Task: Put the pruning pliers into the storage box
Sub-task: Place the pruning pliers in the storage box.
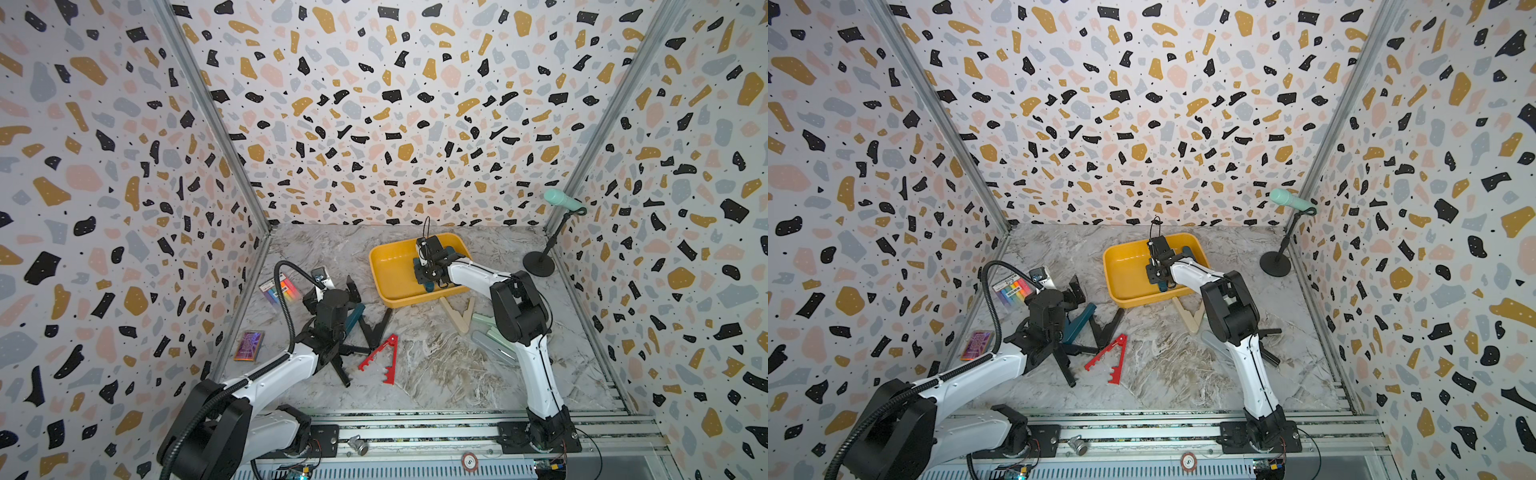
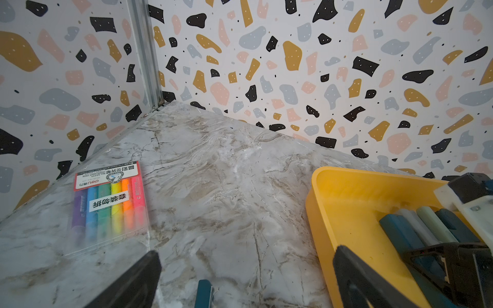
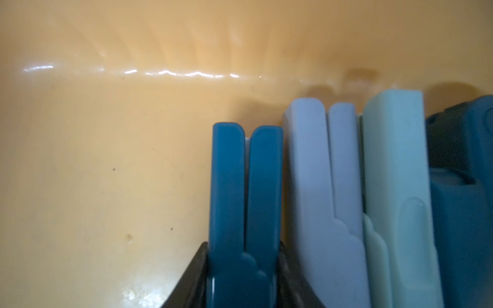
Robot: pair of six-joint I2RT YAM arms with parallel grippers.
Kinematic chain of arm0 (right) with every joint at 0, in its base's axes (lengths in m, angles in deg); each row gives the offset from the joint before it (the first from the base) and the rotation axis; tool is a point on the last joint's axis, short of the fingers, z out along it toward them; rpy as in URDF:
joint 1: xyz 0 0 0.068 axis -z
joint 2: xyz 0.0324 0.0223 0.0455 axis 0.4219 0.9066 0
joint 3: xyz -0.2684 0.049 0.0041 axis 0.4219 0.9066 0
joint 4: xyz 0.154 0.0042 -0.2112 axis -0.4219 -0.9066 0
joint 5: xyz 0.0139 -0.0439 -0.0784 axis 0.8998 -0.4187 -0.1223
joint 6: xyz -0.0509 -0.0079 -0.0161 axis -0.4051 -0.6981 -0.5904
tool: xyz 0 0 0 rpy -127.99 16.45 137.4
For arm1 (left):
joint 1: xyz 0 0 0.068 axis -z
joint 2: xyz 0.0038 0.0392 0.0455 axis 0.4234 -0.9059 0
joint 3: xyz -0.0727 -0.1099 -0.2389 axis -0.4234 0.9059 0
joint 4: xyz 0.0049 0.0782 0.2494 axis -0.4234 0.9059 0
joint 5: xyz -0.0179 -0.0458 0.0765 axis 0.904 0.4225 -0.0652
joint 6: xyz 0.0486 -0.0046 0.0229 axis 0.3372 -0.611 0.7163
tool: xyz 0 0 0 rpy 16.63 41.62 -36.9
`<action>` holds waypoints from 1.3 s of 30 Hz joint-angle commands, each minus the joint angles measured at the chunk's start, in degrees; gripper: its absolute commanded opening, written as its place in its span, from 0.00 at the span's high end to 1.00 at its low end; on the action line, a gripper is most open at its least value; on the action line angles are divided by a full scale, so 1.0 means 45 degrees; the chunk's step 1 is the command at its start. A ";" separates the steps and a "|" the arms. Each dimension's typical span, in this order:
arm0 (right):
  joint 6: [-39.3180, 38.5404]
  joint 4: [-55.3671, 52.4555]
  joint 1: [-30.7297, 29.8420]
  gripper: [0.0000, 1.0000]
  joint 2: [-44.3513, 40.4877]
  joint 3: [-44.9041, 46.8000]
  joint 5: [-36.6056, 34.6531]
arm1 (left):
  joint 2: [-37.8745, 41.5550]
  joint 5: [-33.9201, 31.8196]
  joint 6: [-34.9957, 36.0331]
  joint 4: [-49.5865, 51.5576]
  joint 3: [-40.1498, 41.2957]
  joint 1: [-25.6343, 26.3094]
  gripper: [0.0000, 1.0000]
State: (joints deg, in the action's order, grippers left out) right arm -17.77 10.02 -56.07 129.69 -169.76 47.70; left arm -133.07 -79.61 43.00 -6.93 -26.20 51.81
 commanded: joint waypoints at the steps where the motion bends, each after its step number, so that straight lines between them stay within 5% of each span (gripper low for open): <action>1: -0.0265 -0.0513 0.0126 0.54 -0.0386 -0.0583 -0.0303 | 0.0132 -0.0161 0.0052 -0.0228 -0.0397 0.0062 0.01; 24: -0.0346 -0.0063 0.0055 0.47 -0.2381 0.0235 -0.0668 | 0.0169 -0.0127 0.0111 -0.0189 -0.0454 0.0068 0.01; 34: -0.0306 0.1008 0.0479 0.35 -0.5461 0.3115 -0.1191 | 0.0213 -0.0093 0.0126 -0.0325 -0.0378 0.0183 0.01; 39: -0.0200 0.1345 0.1283 0.28 -0.7241 0.5571 0.0023 | 0.0221 -0.0248 0.0189 -0.0394 -0.0376 0.0303 0.01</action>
State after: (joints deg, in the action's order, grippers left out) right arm -18.93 15.81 -52.20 101.21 -148.93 45.40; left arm -133.05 -79.59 43.22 -6.98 -26.20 52.84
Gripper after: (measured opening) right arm 0.711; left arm 0.995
